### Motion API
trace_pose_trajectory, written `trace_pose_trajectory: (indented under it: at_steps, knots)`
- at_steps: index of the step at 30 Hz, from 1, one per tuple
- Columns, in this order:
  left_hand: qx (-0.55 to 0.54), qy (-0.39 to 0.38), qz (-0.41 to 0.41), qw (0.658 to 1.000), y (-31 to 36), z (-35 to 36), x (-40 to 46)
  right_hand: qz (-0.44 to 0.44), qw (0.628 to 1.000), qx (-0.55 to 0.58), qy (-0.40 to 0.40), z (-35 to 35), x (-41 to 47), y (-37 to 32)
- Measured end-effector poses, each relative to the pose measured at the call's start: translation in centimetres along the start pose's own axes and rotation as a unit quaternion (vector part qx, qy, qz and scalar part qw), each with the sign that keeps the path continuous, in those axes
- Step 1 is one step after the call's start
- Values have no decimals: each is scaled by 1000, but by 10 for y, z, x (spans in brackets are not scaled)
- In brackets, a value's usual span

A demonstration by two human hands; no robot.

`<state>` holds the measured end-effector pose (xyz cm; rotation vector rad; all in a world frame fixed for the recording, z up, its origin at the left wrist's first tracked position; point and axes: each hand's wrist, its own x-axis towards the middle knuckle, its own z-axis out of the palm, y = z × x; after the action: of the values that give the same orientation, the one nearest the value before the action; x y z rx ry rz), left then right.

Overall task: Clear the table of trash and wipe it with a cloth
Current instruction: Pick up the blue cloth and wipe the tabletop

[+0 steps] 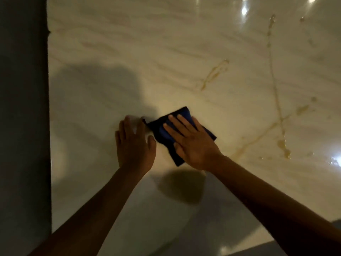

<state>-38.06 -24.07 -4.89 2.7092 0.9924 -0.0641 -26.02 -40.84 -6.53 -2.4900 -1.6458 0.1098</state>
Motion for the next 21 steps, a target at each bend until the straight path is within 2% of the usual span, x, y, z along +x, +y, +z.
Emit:
trace_pose_trajectory:
  at_steps: [3,6,8,9,11,13,16,19,21]
  knots:
    - [16,5,-12,1000,21,0,6,2,999,-51,12,-6,41,75]
    - [19,6,2,1000,40,1,18,149,987,-39,40,-23,91,153]
    - [19,2,9,1000,52,3,27,256,966,-10,39,-27,111,168]
    - [18,1,11,1000,58,4,31,277,960,-6,48,-25,116,160]
    - [13,-6,16,1000,71,5,40,233,971,-9,59,-18,107,129]
    - [6,-9,18,1000,81,6,50,122,992,-14,41,-10,75,96]
    - [24,-11,34,999,94,7,67,18,1000,-20,1,-16,45,102]
    - [51,-4,55,997,107,9,84,35,998,-43,22,-23,76,169]
    - [67,-4,69,995,112,10,97,140,988,-46,46,-33,102,229]
